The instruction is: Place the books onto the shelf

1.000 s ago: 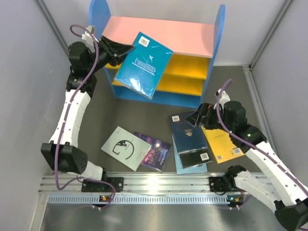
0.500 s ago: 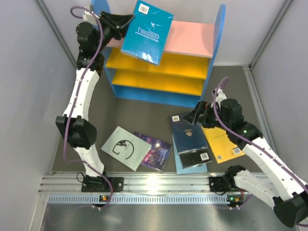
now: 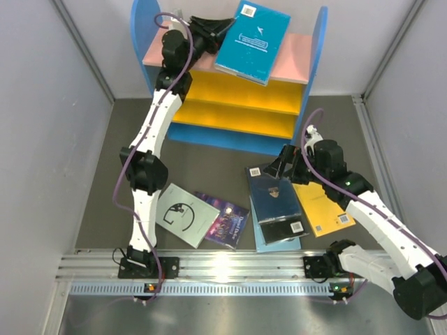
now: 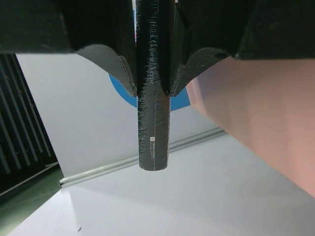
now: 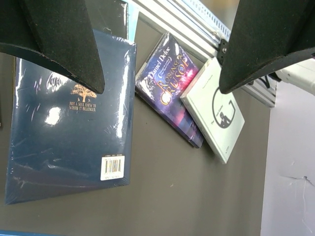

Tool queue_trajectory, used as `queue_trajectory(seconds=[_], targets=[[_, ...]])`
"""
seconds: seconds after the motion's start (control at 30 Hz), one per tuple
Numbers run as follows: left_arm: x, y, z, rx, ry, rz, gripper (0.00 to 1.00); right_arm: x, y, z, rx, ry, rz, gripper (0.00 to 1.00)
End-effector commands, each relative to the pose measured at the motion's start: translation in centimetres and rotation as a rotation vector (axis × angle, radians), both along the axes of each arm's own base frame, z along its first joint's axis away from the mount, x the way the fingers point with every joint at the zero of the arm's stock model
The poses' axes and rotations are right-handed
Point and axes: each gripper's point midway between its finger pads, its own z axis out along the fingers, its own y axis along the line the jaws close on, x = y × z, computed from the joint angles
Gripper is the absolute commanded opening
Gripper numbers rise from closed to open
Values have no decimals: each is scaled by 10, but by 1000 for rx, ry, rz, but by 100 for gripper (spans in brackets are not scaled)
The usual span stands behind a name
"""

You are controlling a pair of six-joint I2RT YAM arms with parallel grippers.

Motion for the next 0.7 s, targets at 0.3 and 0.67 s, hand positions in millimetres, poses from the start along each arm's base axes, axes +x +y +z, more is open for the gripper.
queue_trajectory(seconds=[0.3,0.67], targets=[[-32,-80,-10,142,-4,111,34,7,3,12,37,-48,4,100],[-26,-37,16,214,-44,440,99,-1,-1,23,58,-72,-2,100]])
